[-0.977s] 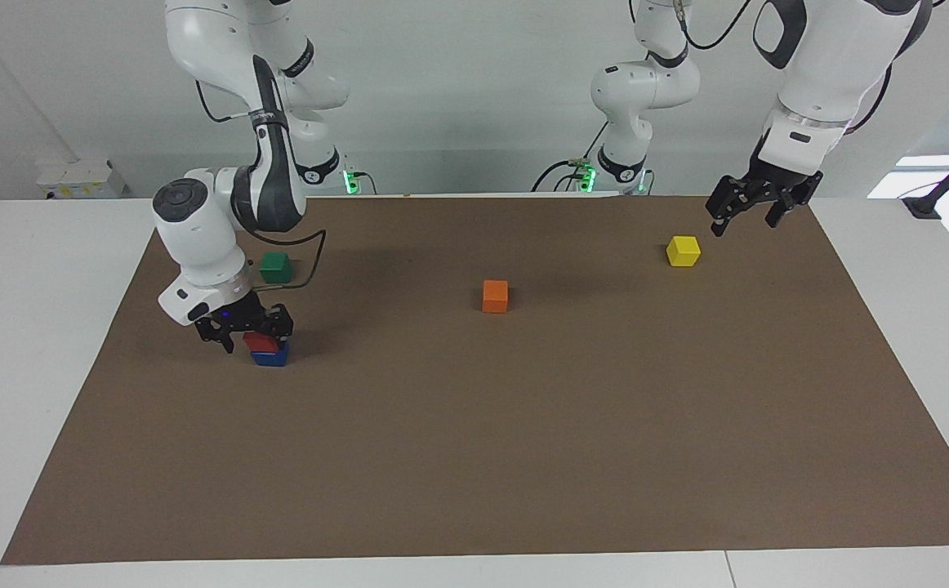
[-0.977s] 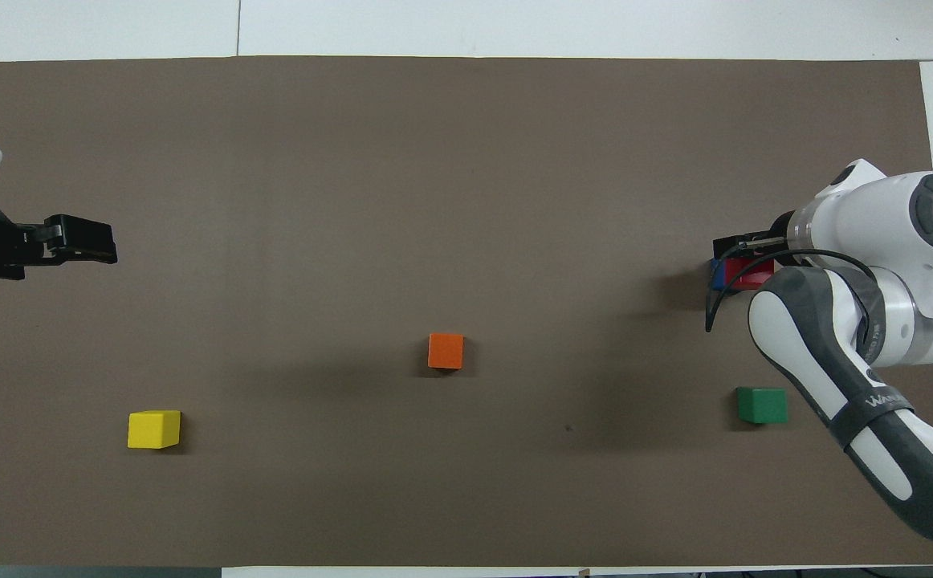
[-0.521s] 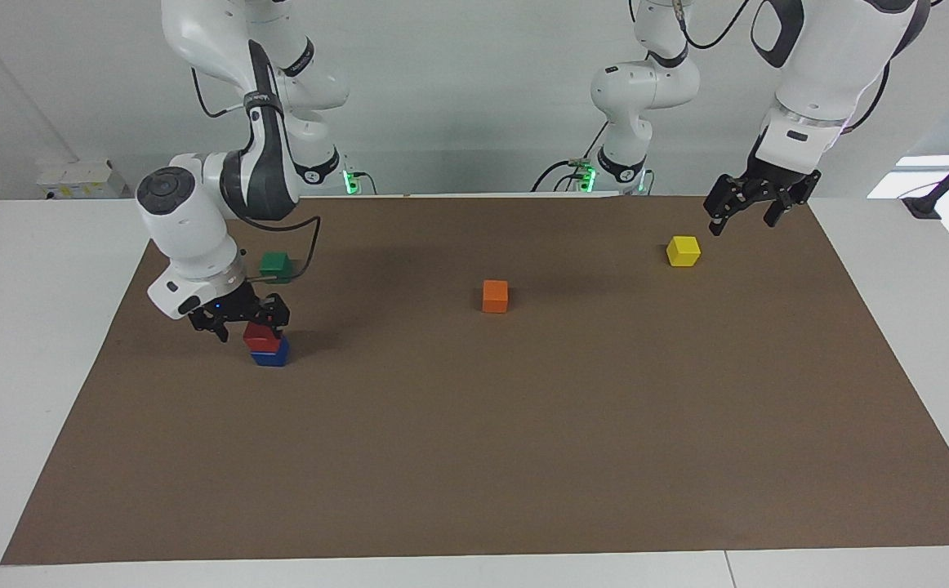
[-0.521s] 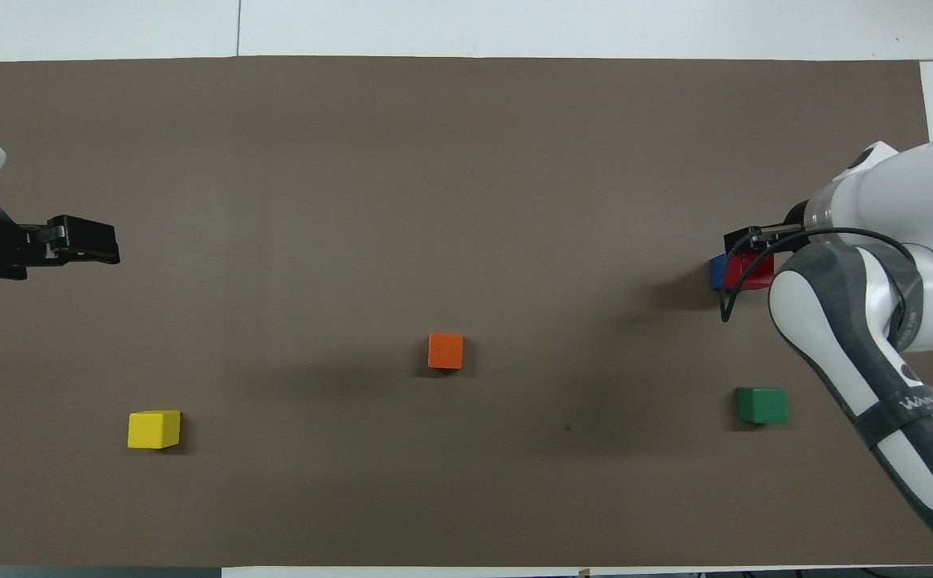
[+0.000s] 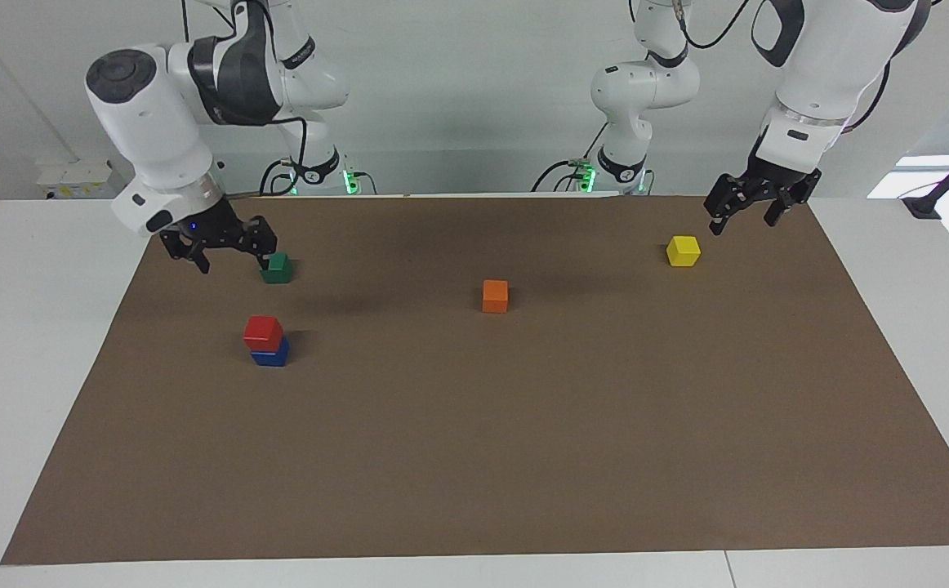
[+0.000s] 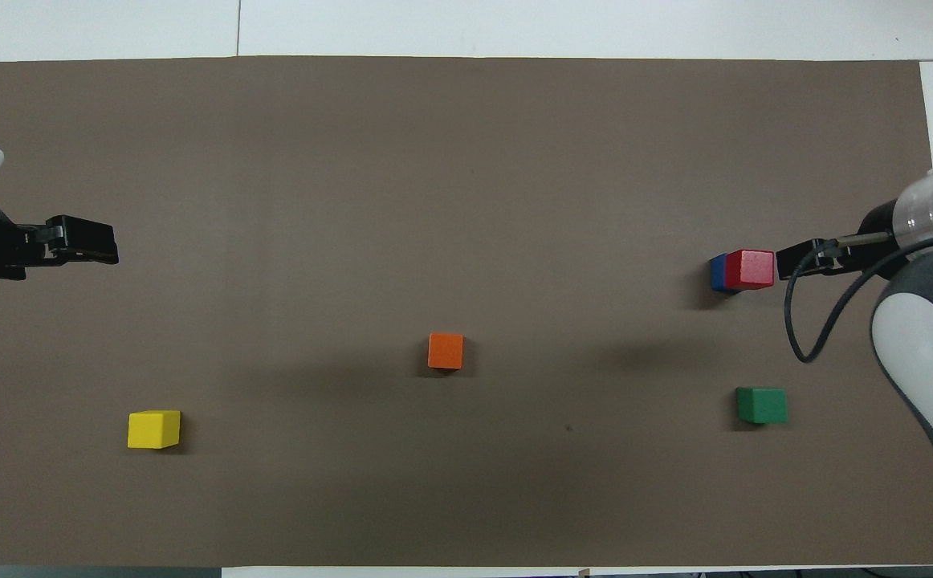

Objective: Transfer red block to right arm and stack on blue block

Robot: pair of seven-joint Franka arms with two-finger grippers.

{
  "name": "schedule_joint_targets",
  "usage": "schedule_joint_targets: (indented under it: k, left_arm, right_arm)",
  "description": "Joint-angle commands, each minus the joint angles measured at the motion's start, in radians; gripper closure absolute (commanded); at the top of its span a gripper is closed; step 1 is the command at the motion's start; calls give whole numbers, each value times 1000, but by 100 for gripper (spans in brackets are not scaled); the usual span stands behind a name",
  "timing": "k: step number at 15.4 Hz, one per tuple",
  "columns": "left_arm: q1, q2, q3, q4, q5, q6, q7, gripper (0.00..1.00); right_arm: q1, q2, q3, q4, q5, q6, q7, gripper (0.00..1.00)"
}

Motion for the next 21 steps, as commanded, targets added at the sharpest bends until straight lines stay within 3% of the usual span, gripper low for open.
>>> schedule_joint_targets:
  k: [1, 21]
  left_arm:
    - [2, -17, 5, -8, -16, -8, 4, 0]
    - [2, -16, 5, -8, -16, -8, 4, 0]
  right_arm:
    - [-14, -19, 8, 67, 20, -137, 11, 0]
    - [-25, -13, -1, 95, 1, -173, 17, 0]
